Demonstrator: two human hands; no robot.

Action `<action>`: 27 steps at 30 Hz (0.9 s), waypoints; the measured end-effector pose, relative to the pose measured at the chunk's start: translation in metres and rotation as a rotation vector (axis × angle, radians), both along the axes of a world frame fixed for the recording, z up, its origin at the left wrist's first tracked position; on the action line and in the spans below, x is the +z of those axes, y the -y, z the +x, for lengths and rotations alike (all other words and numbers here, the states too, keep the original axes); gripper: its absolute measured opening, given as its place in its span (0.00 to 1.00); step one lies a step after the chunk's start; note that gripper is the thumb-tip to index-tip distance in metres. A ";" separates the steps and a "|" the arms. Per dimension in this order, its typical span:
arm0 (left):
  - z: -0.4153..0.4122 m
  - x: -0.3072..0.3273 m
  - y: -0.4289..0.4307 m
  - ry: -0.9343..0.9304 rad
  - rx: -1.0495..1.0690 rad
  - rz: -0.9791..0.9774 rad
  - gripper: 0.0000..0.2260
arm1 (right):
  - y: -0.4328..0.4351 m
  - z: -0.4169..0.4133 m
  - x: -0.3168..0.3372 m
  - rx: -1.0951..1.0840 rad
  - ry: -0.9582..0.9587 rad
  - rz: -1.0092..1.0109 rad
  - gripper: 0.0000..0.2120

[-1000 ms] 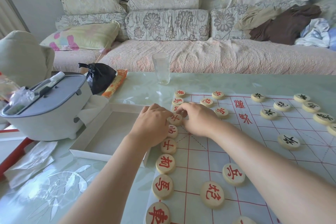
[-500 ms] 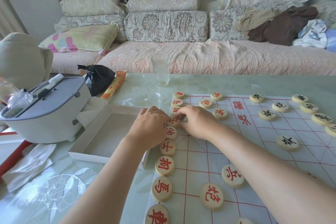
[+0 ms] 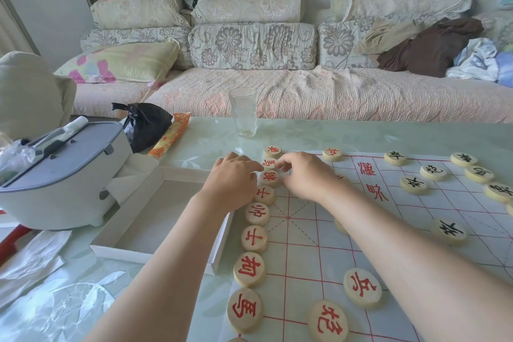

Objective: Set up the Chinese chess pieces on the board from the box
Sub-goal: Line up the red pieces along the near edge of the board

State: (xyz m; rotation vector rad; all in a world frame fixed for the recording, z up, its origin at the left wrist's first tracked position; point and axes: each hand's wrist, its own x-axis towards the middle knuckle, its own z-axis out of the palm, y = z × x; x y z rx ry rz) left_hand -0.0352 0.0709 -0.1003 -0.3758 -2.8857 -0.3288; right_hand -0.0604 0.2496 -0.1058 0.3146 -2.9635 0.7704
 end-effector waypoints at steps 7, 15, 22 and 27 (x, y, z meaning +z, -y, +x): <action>-0.013 -0.004 0.001 0.066 -0.058 -0.025 0.20 | 0.006 -0.001 0.000 0.060 0.038 -0.009 0.15; -0.014 -0.002 -0.007 0.079 -0.025 0.018 0.18 | 0.004 -0.004 -0.003 0.042 0.010 0.050 0.17; -0.009 0.001 -0.004 0.117 0.029 0.088 0.17 | 0.006 -0.003 -0.003 0.059 0.006 0.081 0.20; -0.009 0.001 -0.003 0.194 0.029 0.127 0.17 | 0.008 -0.003 -0.003 0.083 -0.005 0.098 0.21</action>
